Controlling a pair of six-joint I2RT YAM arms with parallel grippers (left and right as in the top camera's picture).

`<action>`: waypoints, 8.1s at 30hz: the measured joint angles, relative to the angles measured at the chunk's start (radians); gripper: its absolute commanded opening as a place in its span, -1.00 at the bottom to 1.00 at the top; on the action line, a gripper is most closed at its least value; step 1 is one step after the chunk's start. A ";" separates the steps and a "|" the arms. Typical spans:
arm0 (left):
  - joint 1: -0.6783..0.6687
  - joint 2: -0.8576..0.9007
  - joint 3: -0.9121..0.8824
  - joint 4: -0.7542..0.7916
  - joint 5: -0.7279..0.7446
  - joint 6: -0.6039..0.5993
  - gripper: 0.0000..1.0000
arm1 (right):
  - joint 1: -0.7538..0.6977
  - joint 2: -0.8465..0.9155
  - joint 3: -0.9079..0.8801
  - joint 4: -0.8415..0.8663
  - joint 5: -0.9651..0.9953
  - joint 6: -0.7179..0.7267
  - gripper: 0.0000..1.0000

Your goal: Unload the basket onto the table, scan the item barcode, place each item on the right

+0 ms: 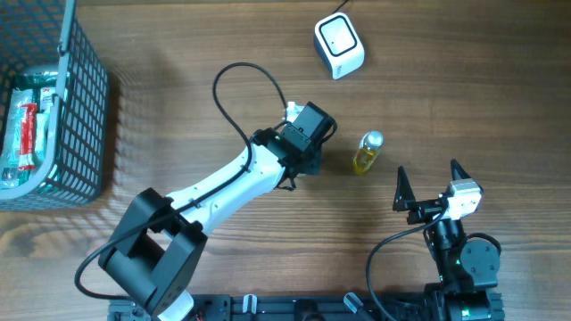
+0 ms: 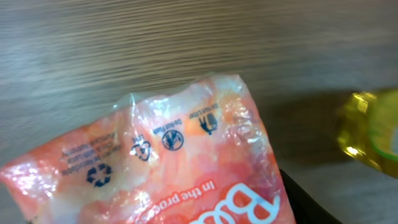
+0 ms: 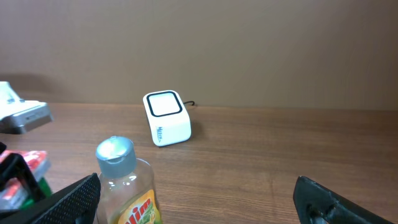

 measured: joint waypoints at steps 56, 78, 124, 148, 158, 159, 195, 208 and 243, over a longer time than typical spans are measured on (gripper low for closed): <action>1.339 -0.163 0.244 0.129 -0.076 0.736 1.00 | 0.000 0.000 0.000 0.000 -0.003 0.000 1.00; 1.515 0.198 0.244 0.156 0.297 1.141 1.00 | 0.000 0.000 0.000 0.000 -0.003 0.000 0.99; 1.401 -0.154 0.232 0.377 0.391 1.100 -0.92 | 0.000 0.000 0.000 0.000 -0.003 0.000 1.00; 0.564 -0.332 0.240 -0.296 0.253 0.443 -0.92 | 0.000 0.000 0.000 0.000 -0.003 0.000 0.99; 0.527 -0.210 0.103 -0.243 0.095 0.240 -0.92 | 0.000 0.000 0.000 0.000 -0.003 0.000 1.00; 0.527 -0.209 0.064 -0.199 0.083 0.225 -0.92 | 0.000 0.000 0.000 0.000 -0.003 0.000 1.00; 0.428 -0.165 -0.280 0.109 -0.021 0.220 0.64 | 0.000 0.000 0.000 0.000 -0.003 0.000 0.99; 0.428 -0.291 -0.249 0.015 -0.042 0.250 -0.58 | 0.000 0.000 0.000 0.000 -0.003 0.000 0.99; 0.568 -0.336 -0.143 -0.127 -0.056 0.229 0.04 | 0.000 0.000 0.000 0.000 -0.003 0.000 1.00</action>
